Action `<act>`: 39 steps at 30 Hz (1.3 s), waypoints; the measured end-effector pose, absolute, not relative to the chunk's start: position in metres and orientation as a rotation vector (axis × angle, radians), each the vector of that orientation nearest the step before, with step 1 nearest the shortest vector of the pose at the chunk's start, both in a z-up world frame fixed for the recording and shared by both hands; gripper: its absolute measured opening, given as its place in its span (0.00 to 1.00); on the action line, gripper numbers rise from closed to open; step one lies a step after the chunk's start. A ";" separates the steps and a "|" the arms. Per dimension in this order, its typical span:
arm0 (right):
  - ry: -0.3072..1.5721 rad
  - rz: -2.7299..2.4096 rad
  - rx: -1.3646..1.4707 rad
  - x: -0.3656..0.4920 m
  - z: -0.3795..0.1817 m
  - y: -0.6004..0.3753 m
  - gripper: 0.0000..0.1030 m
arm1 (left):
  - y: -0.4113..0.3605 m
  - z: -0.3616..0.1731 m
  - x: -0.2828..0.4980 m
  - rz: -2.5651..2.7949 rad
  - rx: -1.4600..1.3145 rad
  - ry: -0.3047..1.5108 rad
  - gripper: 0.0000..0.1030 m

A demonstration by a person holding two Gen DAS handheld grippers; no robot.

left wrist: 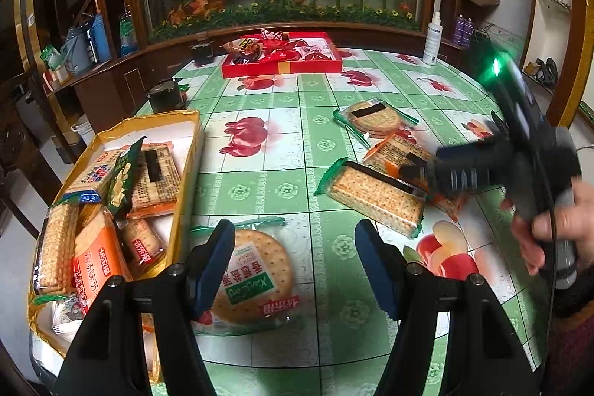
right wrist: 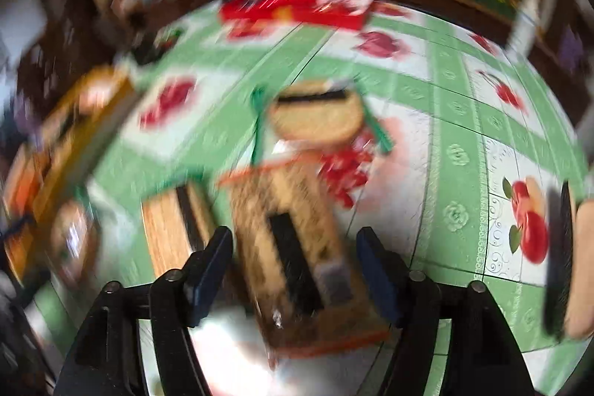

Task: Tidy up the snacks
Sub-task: 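Move both tools back over the table toward the remaining packs, then grasp a clear cracker pack with left tool while right grasps an orange-labelled cracker pack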

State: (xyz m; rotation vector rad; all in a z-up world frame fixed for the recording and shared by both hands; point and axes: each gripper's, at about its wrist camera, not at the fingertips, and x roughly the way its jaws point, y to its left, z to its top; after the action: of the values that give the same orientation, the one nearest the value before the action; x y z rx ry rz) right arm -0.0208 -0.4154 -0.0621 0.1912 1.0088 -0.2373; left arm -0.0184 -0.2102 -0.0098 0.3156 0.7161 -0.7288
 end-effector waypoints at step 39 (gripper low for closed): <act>0.804 -0.270 0.527 -0.054 -0.041 -0.468 0.59 | -0.314 -0.054 0.005 -0.809 0.415 0.976 0.53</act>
State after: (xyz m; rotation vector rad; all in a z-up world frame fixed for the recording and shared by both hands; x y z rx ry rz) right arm -0.0543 -0.4675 -0.0415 0.5270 0.8040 -0.2704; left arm 0.0047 -0.3144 -0.0541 0.4149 0.9763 -0.8089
